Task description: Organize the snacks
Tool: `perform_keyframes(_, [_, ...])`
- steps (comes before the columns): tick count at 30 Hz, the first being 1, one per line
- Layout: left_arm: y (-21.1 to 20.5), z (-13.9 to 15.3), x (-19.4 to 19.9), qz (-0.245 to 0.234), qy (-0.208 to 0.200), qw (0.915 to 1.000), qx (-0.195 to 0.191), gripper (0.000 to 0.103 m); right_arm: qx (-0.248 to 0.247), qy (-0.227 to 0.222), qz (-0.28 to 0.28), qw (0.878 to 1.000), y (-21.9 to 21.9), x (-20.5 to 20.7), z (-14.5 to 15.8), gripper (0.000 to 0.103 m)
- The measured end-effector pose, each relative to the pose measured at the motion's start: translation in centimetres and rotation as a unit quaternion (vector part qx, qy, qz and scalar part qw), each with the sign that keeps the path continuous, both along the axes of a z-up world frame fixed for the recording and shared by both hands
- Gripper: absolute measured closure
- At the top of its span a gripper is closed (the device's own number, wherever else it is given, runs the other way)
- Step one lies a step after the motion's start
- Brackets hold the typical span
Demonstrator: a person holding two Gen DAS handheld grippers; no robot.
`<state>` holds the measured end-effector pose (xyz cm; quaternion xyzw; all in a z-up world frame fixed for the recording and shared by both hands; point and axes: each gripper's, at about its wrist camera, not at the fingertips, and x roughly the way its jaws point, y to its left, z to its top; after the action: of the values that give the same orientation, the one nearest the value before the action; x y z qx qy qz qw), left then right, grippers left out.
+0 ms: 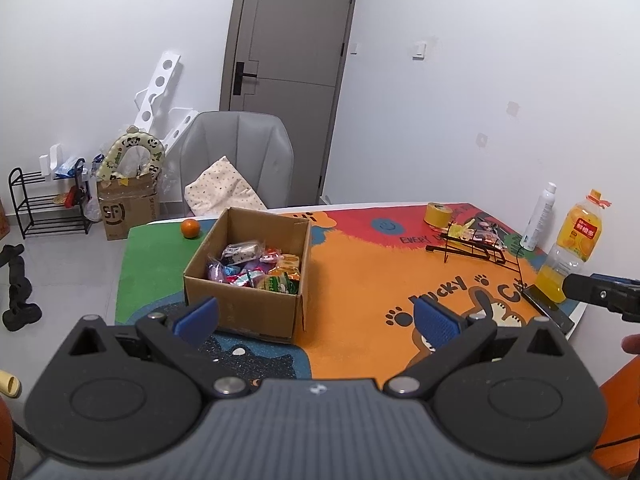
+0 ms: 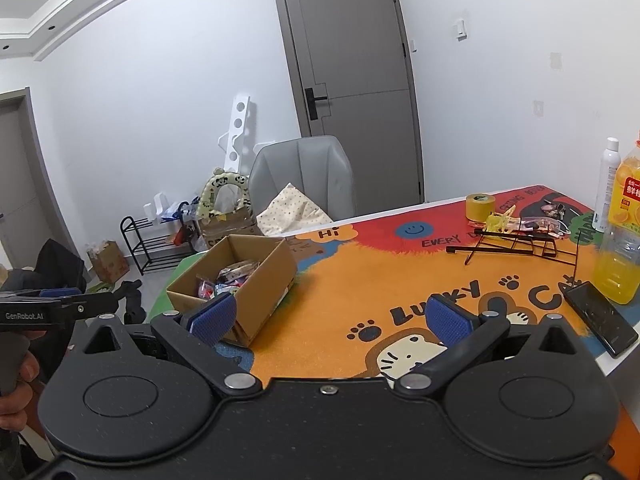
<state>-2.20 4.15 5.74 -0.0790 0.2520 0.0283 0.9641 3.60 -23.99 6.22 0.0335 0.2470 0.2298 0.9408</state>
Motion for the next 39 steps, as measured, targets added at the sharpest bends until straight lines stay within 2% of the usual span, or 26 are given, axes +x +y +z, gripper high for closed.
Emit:
perform_keyframes(13, [-0.4,-1.0,0.4,-0.002,0.011,0.9999,0.002,0.000,-0.007,0.003,-0.007,1.000,0.1,-0.1,-0.1,0.000])
perform_keyframes(39, [0.2,-1.1,-0.2,0.000,0.008,1.0000,0.001,0.000,-0.013,0.004,-0.001,1.000,0.4,0.0,-0.4,0.000])
